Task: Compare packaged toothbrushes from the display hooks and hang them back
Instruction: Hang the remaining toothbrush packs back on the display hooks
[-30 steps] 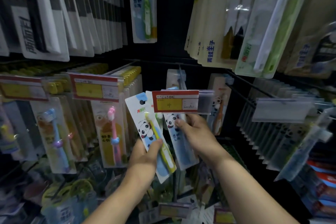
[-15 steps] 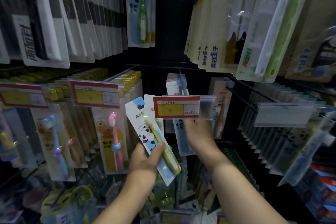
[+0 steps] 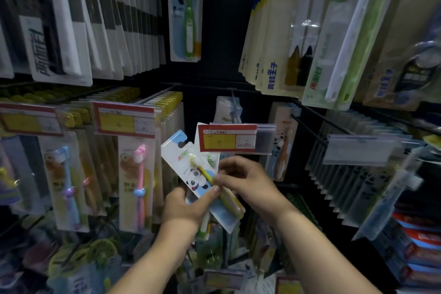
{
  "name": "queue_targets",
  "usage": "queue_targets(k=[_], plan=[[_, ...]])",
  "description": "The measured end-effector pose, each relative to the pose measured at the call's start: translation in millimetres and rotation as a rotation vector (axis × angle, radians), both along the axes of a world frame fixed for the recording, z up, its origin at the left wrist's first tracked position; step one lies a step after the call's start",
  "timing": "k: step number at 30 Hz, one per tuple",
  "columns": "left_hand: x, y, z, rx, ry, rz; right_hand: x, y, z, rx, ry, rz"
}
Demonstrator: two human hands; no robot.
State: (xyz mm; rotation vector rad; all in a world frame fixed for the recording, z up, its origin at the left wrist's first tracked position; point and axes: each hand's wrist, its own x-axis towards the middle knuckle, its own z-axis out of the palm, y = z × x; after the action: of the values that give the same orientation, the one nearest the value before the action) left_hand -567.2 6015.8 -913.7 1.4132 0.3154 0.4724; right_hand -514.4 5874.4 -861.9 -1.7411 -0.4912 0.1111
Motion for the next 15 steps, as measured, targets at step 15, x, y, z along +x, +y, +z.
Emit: queue_targets(k=[15], plan=[[-3.0, -5.9, 2.5, -0.114, 0.103, -0.113, 5.6, -10.7, -5.4, -0.090, 0.063, -0.023]])
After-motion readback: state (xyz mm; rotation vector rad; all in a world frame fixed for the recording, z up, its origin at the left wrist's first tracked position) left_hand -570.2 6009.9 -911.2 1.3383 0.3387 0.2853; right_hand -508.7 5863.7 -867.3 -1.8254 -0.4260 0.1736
